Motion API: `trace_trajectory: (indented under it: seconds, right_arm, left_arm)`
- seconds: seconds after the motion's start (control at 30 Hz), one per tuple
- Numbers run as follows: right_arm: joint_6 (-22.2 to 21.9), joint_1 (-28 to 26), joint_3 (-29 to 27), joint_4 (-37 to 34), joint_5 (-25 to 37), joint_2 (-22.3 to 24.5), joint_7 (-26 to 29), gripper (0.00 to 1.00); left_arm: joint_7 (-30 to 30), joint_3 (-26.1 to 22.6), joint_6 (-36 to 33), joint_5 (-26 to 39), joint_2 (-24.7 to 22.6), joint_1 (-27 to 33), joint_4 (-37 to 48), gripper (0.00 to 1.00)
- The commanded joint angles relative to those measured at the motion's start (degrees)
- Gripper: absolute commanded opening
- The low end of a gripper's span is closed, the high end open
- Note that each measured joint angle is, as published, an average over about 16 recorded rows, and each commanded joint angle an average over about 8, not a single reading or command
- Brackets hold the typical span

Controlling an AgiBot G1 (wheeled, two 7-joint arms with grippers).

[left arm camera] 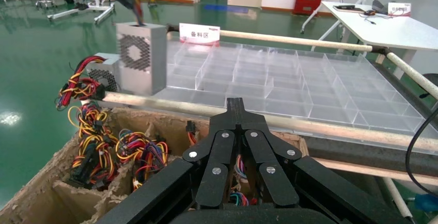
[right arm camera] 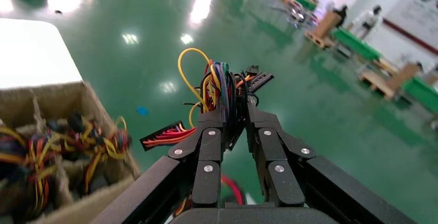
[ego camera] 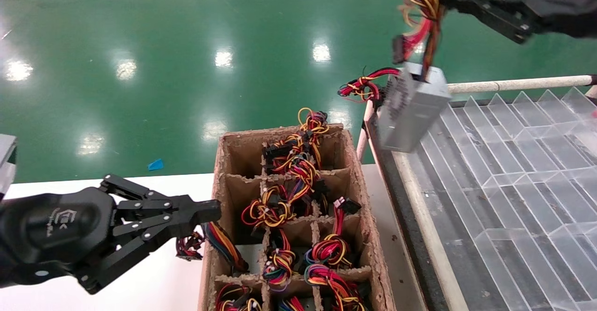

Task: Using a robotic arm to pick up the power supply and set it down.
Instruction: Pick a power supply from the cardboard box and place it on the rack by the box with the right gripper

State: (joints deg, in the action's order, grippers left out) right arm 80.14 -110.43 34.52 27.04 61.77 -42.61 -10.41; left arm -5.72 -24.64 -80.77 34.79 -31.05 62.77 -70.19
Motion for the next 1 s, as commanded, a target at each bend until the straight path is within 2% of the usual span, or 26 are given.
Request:
trace_trajectory:
  seconds: [0.03,0.2,0.37,1.0]
  right_arm:
    - [0.3,0.6,0.2,-0.3,0.5,1.9,0.1,0.00]
    - [-0.7,2.0,0.2,-2.8,0.9,3.4,-0.7,0.00]
    - [-1.9,2.4,0.3,-5.7,1.3,2.9,-2.5,0.00]
    - [-8.0,0.3,0.4,-18.4,2.2,-5.1,-10.6,0.00]
  left_arm:
    - [0.0,0.0,0.0,0.0,0.0,0.0,0.0,0.00]
    - [0.0,0.0,0.0,0.0,0.0,0.0,0.0,0.00]
    - [0.0,0.0,0.0,0.0,0.0,0.0,0.0,0.00]
    - [0.0,0.0,0.0,0.0,0.0,0.0,0.0,0.00]
